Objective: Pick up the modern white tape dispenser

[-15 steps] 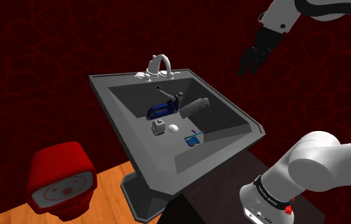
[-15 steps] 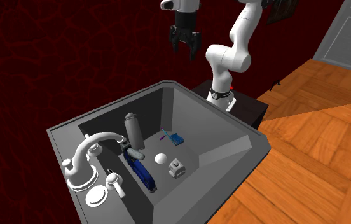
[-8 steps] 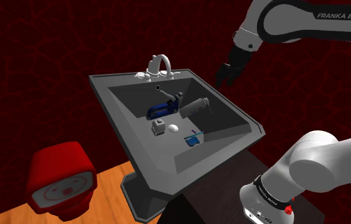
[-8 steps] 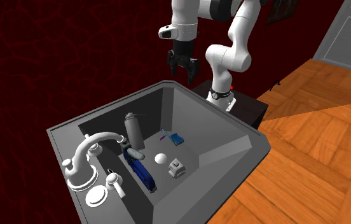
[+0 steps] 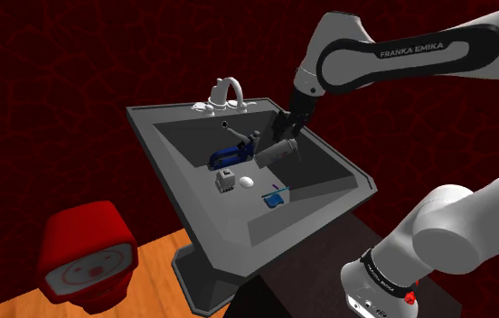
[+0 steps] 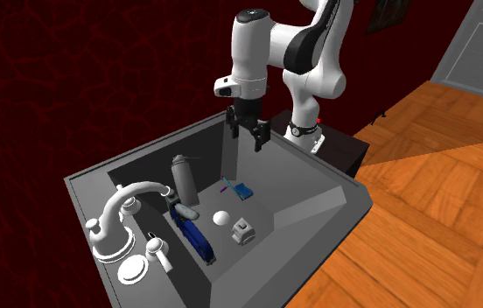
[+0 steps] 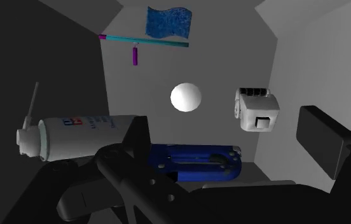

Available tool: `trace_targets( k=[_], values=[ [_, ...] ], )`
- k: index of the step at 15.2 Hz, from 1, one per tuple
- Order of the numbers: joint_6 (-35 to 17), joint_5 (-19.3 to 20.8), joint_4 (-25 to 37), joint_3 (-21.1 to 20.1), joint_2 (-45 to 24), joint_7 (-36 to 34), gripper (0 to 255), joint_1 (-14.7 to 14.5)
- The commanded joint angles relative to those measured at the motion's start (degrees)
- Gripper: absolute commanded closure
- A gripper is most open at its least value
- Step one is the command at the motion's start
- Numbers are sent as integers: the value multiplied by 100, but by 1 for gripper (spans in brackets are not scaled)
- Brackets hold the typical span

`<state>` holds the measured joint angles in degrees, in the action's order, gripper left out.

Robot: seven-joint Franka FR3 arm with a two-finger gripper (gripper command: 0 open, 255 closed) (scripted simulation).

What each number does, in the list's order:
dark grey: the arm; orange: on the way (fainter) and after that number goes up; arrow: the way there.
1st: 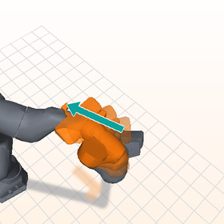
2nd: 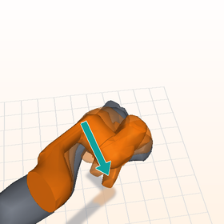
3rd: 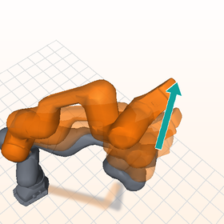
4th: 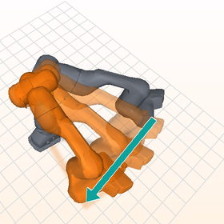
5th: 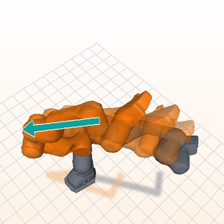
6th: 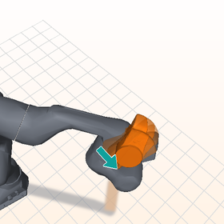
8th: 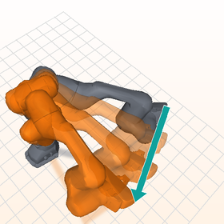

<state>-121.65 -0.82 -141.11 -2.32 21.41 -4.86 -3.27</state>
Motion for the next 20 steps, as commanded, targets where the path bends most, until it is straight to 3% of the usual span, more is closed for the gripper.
trace_targets(
  k=[1, 11, 18, 20],
  values=[
    [-395, -11, -16, -68, -359, -61, 0, -42],
    [-1897, 185, 623, -354, -2486, -479, 0, -227],
    [-2560, 516, 1513, -379, -4042, -844, 0, -457],
    [-2633, 534, 1532, -365, -4134, -858, 0, -472]
  ],
)
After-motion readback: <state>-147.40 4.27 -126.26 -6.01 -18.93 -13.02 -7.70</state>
